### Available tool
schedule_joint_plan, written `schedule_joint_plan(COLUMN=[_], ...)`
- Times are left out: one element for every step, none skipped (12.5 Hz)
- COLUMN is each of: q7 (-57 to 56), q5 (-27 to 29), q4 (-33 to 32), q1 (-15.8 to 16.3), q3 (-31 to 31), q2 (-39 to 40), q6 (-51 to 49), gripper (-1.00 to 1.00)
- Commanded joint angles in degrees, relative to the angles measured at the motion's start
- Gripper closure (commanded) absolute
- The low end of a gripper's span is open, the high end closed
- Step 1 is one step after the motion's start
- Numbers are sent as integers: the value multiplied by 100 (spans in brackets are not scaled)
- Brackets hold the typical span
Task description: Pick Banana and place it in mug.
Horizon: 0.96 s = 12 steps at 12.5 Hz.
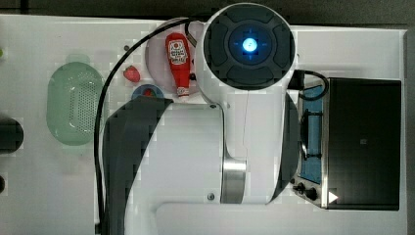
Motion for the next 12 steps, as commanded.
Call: schedule_joint_plan(q7=[-209, -209, -209, -212, -220, -226, -245, -297, -416, -595, -837, -1099], q5=[13, 13, 13, 13, 14, 14, 14, 14, 14, 14, 13, 13], q4=[-539, -552, -574, -641, -764, -936, -1143, -1381, -1631, -1870, -2087, -2292], q1=[65, 65, 65, 66, 68, 71, 73, 73, 74, 76, 77, 78], q3=[-215, -215, -214, -210, -205, -203, -203, -204, -204, -203, -203, -203], q2=[-1627, -1623, -1614, -1591, -1549, -1494, -1428, -1356, -1279, -1189, -1081, -963], q6=[-1210, -1210, -1209, -1208, -1184, -1084, -891, -626, -297, 93, 464, 810], gripper=[-59, -81, -100, -100, -100, -100, -100, -100, -100, -100, -100, -100])
